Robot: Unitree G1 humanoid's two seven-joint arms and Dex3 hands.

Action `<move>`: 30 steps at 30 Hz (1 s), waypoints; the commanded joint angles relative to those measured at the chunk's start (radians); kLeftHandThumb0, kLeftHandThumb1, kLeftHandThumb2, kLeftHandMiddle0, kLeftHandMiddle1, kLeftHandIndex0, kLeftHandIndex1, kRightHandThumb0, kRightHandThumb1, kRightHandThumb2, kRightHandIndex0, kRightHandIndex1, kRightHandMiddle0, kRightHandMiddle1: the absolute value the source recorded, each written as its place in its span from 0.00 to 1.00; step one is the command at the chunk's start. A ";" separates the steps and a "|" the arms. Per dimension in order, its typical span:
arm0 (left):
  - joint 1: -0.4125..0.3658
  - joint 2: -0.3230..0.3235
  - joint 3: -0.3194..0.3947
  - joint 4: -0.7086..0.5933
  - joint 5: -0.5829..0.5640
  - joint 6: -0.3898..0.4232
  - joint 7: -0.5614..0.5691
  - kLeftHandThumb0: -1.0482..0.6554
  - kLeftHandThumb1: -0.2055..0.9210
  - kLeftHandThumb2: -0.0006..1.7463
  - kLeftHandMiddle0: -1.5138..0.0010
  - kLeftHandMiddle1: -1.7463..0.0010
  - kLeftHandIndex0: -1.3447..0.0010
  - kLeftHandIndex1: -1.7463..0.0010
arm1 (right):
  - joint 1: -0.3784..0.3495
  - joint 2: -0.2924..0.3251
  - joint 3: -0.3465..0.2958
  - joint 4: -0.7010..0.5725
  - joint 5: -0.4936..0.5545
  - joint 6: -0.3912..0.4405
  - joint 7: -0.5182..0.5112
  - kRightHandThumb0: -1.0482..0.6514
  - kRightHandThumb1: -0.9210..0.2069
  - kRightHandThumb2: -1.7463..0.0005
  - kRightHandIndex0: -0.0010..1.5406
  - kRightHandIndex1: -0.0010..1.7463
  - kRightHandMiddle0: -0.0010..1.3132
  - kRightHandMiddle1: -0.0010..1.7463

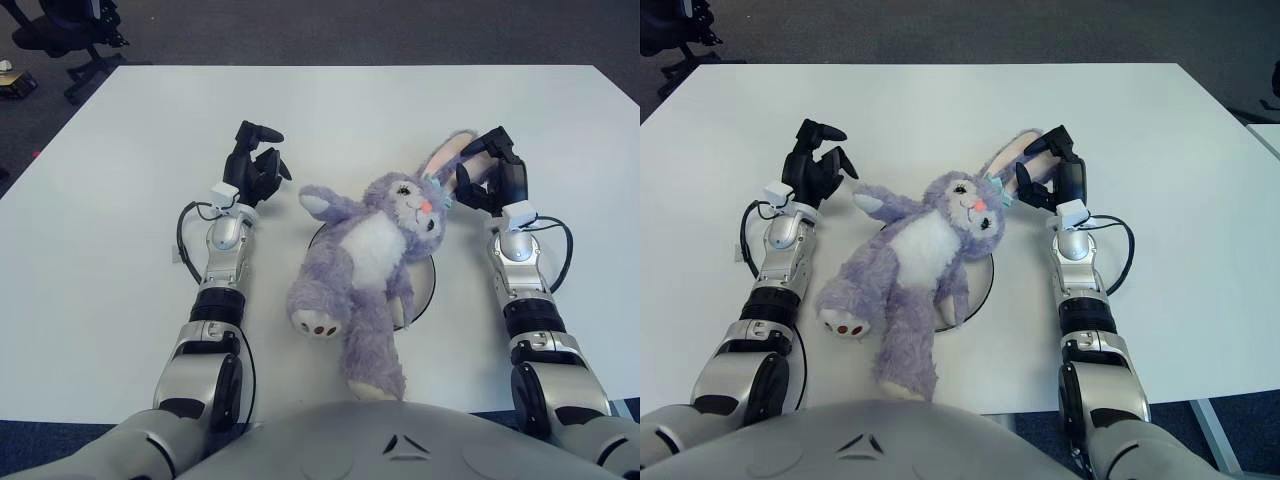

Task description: Put the doll into the plate.

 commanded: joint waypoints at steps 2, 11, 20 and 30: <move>0.194 -0.043 -0.014 0.054 0.014 0.000 0.019 0.41 1.00 0.27 0.42 0.00 0.82 0.02 | 0.130 0.031 0.021 0.092 -0.018 0.009 -0.004 0.39 0.24 0.50 0.62 1.00 0.28 1.00; 0.206 -0.040 -0.023 0.027 0.033 0.010 0.037 0.41 1.00 0.27 0.41 0.00 0.81 0.03 | 0.109 0.064 -0.008 0.098 0.078 0.052 0.051 0.39 0.24 0.50 0.62 1.00 0.28 1.00; 0.214 -0.038 -0.029 0.002 0.053 0.066 0.064 0.41 1.00 0.26 0.41 0.00 0.80 0.03 | 0.102 0.080 -0.043 -0.002 0.197 0.363 0.112 0.39 0.20 0.53 0.64 1.00 0.26 1.00; 0.225 -0.032 -0.038 -0.045 0.052 0.152 0.071 0.41 1.00 0.27 0.40 0.00 0.82 0.02 | 0.117 0.074 -0.047 -0.071 0.182 0.453 0.101 0.40 0.17 0.56 0.63 1.00 0.24 1.00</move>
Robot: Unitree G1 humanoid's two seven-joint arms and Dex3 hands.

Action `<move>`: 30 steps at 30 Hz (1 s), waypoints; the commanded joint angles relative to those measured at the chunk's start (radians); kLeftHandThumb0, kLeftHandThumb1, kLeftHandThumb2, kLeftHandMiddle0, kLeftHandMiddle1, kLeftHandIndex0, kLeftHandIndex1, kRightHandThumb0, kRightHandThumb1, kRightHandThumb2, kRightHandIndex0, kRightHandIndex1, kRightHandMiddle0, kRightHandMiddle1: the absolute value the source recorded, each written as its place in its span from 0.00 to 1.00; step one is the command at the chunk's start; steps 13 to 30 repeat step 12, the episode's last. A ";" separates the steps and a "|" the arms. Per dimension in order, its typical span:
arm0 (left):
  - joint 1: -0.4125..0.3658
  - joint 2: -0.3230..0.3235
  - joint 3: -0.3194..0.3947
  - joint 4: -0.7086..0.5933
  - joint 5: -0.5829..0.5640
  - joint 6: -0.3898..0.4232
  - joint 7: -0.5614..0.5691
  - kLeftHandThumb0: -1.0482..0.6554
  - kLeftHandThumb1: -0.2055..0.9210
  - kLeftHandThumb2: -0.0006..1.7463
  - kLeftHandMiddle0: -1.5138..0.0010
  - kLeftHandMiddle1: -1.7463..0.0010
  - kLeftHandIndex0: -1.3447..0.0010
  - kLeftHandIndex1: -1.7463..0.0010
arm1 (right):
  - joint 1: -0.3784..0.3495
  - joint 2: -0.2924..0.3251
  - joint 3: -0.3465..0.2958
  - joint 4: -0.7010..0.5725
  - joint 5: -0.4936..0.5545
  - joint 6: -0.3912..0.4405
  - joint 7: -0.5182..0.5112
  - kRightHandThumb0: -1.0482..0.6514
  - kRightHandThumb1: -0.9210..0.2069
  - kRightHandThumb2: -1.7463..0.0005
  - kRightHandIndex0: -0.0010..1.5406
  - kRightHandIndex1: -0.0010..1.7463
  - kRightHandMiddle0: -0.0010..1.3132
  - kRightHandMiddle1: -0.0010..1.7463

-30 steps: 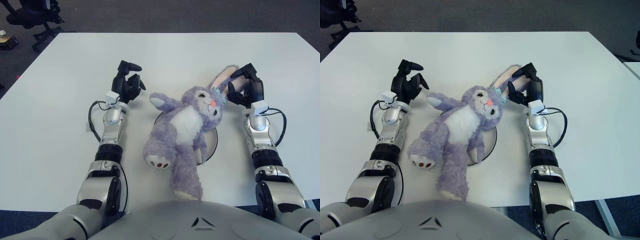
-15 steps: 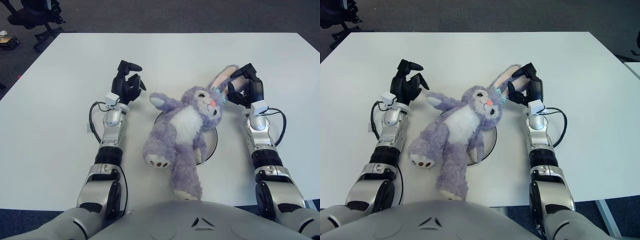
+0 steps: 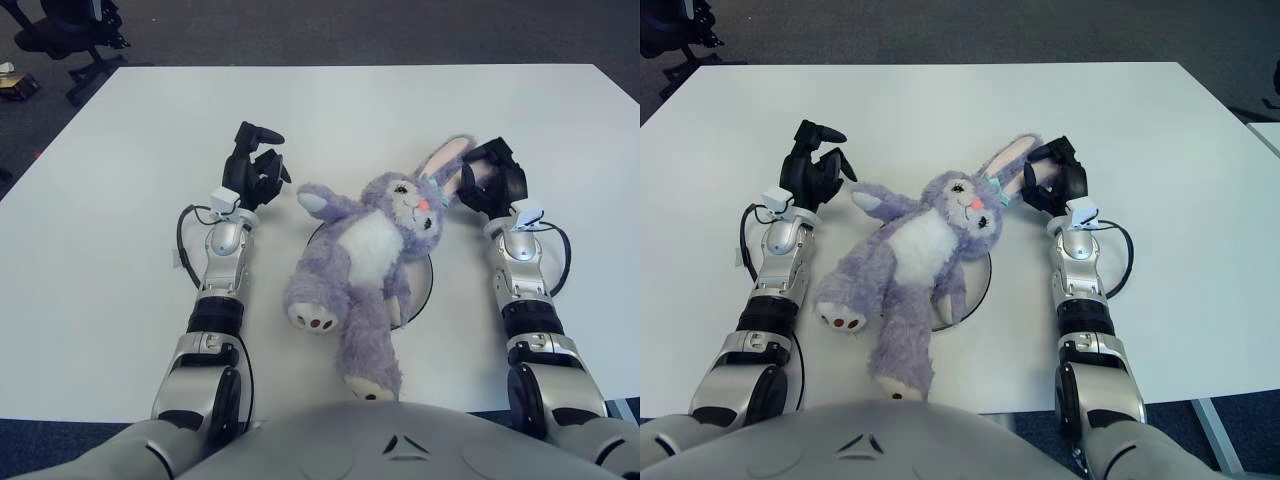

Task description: Put the doll into the plate.

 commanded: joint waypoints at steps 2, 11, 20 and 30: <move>0.171 -0.035 -0.018 0.051 0.010 0.050 0.016 0.41 0.98 0.29 0.40 0.00 0.82 0.01 | 0.092 0.035 0.005 0.028 0.001 0.069 -0.004 0.40 0.17 0.56 0.62 1.00 0.24 1.00; 0.178 -0.032 -0.028 0.025 0.013 0.082 0.018 0.41 0.95 0.33 0.40 0.00 0.82 0.00 | 0.098 0.034 0.006 0.017 -0.004 0.072 -0.004 0.40 0.17 0.56 0.61 1.00 0.24 1.00; 0.179 -0.032 -0.029 0.023 0.013 0.085 0.018 0.41 0.95 0.33 0.40 0.00 0.82 0.00 | 0.098 0.034 0.007 0.016 -0.004 0.073 -0.004 0.40 0.17 0.56 0.61 1.00 0.24 1.00; 0.179 -0.032 -0.029 0.023 0.013 0.085 0.018 0.41 0.95 0.33 0.40 0.00 0.82 0.00 | 0.098 0.034 0.007 0.016 -0.004 0.073 -0.004 0.40 0.17 0.56 0.61 1.00 0.24 1.00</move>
